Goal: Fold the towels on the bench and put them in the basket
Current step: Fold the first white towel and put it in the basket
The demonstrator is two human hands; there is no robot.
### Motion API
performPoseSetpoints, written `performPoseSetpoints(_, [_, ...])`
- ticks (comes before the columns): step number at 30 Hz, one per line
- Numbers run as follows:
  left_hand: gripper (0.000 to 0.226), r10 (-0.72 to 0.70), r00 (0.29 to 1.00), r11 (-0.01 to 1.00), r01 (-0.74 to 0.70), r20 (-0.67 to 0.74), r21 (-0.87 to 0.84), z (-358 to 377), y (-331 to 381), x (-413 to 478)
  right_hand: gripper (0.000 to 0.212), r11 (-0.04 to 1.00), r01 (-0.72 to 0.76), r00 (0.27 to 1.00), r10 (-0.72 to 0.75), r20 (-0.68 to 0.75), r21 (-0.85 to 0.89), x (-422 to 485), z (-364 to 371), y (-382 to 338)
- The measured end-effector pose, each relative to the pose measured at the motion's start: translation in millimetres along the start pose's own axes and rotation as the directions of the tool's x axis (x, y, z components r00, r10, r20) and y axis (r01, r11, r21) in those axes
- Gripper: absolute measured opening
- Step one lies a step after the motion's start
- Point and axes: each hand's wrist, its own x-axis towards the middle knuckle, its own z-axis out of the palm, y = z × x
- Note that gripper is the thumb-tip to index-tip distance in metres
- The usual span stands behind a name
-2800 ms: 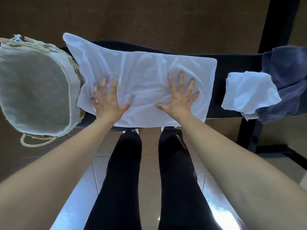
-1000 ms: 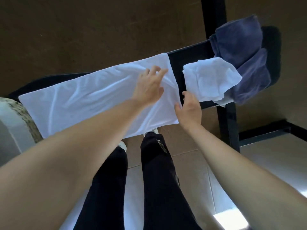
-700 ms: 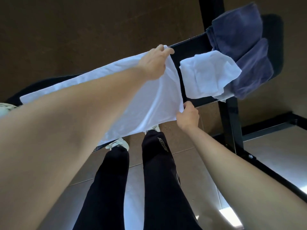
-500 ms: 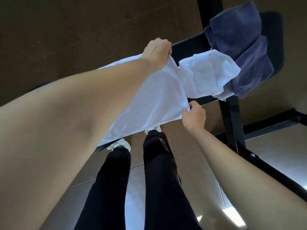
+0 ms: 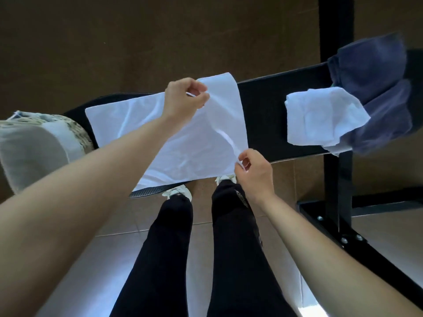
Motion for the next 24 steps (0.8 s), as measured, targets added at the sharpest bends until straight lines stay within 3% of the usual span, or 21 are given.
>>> performPoseSetpoints(3, [0.013, -0.086, 0.992, 0.994, 0.079, -0.093, -0.072, -24.6, -38.7, -5.4, 0.012, 0.998, 0.018, 0.970, -0.002, 0.242, -0.066, 0.6, 24.3, -14.2])
performPoseSetpoints(5, [0.027, -0.191, 0.979, 0.966, 0.174, -0.076, -0.189, -31.5, -59.3, -11.1, 0.024, 0.995, 0.002, 0.917, 0.039, 0.397, -0.102, 4.5, 37.3, -21.7])
performPoseSetpoints(8, [0.055, -0.359, 0.929, 0.820, 0.361, 0.092, -0.445, -22.7, -82.1, -26.4, 0.025, 0.983, 0.071, 0.925, 0.000, 0.381, -0.172, 26.0, 44.2, -35.4])
performPoseSetpoints(12, [0.054, -0.354, 0.933, 0.847, 0.351, 0.069, -0.400, 4.6, -104.4, -44.8, 0.029, 0.901, 0.299, 0.901, -0.158, 0.403, -0.314, 79.9, 44.4, -60.7])
performPoseSetpoints(14, [0.044, -0.358, 0.933, 0.872, 0.350, 0.042, -0.342, 15.3, -111.2, -55.1, 0.037, 0.802, 0.469, 0.833, -0.263, 0.487, -0.370, 104.9, 49.3, -77.1])
performPoseSetpoints(16, [0.036, -0.376, 0.926, 0.884, 0.371, 0.040, -0.284, 26.2, -120.0, -69.2, 0.050, 0.638, 0.644, 0.731, -0.350, 0.586, -0.421, 125.0, 56.6, -94.1])
performPoseSetpoints(19, [0.030, -0.401, 0.907, 0.881, 0.419, 0.126, -0.218, 39.9, -131.4, -93.8, 0.065, 0.289, 0.823, 0.559, -0.253, 0.790, -0.490, 146.1, 68.7, -116.0])
performPoseSetpoints(22, [0.026, -0.405, 0.904, 0.906, 0.417, 0.134, -0.078, 48.6, -138.3, -108.1, 0.043, 0.103, 0.903, 0.430, -0.162, 0.888, -0.418, 156.8, 77.3, -135.2])
performPoseSetpoints(24, [0.019, -0.421, 0.899, 0.899, 0.432, 0.123, -0.072, 51.5, -139.6, -113.9, 0.028, 0.015, 0.909, 0.414, -0.153, 0.897, -0.417, 161.0, 80.9, -147.2])
